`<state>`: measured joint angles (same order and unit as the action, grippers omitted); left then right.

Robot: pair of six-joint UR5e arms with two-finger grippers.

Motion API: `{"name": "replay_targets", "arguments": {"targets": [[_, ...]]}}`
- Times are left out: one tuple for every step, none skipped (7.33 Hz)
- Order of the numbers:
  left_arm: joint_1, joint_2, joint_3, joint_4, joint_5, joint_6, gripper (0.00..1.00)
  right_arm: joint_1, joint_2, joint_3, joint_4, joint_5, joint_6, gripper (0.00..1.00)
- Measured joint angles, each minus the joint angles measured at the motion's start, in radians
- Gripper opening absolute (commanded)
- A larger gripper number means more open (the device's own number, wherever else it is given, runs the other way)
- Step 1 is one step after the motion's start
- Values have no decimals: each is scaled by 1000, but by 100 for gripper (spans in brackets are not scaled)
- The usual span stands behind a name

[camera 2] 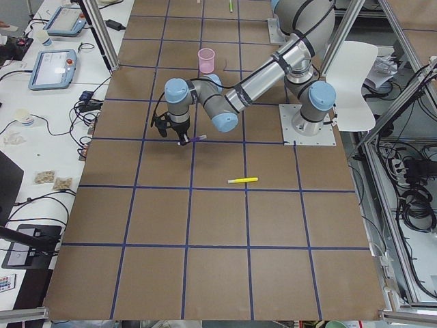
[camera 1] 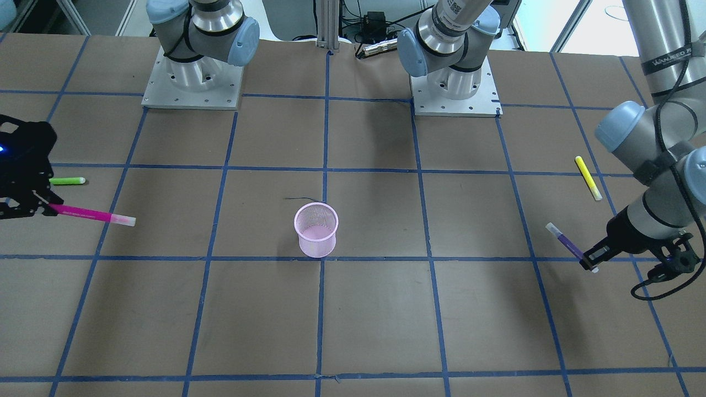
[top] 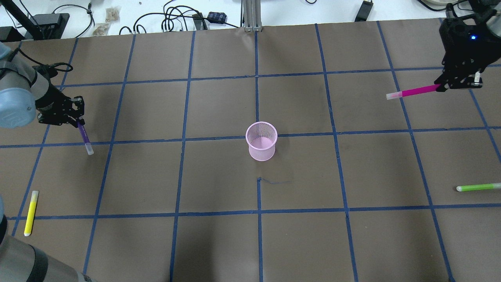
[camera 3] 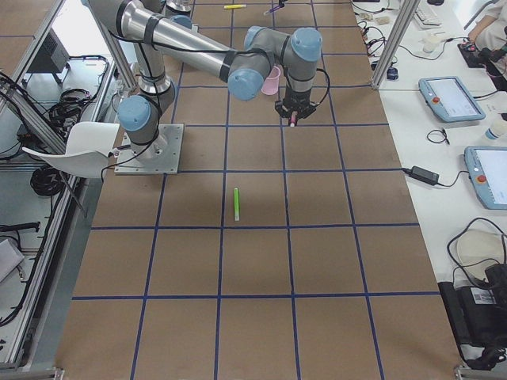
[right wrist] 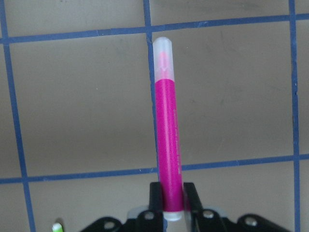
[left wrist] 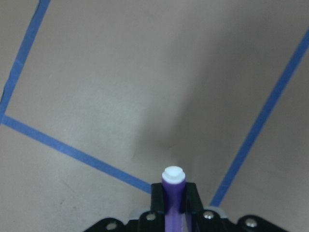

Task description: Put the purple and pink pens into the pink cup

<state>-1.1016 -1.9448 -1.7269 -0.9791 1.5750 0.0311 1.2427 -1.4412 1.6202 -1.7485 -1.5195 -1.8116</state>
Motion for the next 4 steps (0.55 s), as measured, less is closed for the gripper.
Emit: {"name": "replay_targets", "arguments": {"targets": [[-18, 14, 7, 12, 0, -1, 0, 73, -11, -1, 21, -11, 118, 14], [-27, 24, 9, 28, 1, -1, 0, 157, -15, -3, 30, -18, 245, 14], [-35, 33, 11, 36, 1, -1, 0, 244, -14, -3, 30, -30, 361, 15], [-44, 39, 11, 42, 2, 0, 0, 317, -11, -1, 28, -40, 476, 15]]}}
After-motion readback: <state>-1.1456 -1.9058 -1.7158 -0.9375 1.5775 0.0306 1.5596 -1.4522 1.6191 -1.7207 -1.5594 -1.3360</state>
